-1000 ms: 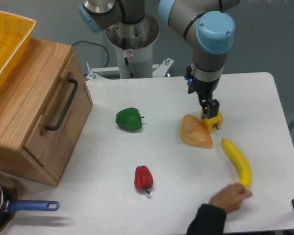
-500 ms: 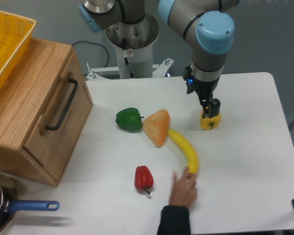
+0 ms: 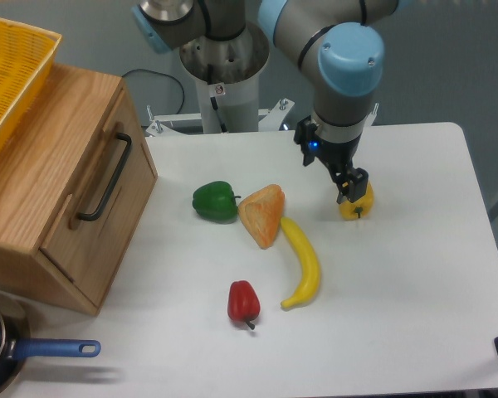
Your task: Slide the top drawer open
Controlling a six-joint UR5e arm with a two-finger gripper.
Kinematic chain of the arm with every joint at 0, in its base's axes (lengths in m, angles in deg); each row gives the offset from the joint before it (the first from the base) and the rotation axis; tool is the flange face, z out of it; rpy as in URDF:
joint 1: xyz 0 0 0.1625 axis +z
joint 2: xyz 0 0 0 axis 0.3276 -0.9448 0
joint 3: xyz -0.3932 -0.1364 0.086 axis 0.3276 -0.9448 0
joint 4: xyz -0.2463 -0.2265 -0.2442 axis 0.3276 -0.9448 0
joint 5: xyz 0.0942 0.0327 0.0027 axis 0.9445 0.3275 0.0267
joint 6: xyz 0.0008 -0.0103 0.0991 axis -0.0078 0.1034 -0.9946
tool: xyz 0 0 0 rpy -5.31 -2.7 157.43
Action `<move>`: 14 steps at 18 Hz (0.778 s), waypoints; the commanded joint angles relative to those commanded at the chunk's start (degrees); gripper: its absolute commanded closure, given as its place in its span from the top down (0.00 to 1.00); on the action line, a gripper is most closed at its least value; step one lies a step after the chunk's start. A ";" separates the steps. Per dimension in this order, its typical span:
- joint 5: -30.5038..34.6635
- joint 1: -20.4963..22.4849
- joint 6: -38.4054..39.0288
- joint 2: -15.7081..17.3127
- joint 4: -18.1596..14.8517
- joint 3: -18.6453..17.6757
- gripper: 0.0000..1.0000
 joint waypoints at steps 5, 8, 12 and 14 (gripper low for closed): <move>-2.80 0.00 4.82 -0.09 0.09 0.17 1.00; -3.25 0.00 5.80 -0.18 0.00 0.44 1.00; -3.16 0.00 5.63 -0.09 0.09 0.44 1.00; -3.08 -0.09 5.45 -0.09 0.26 0.53 1.00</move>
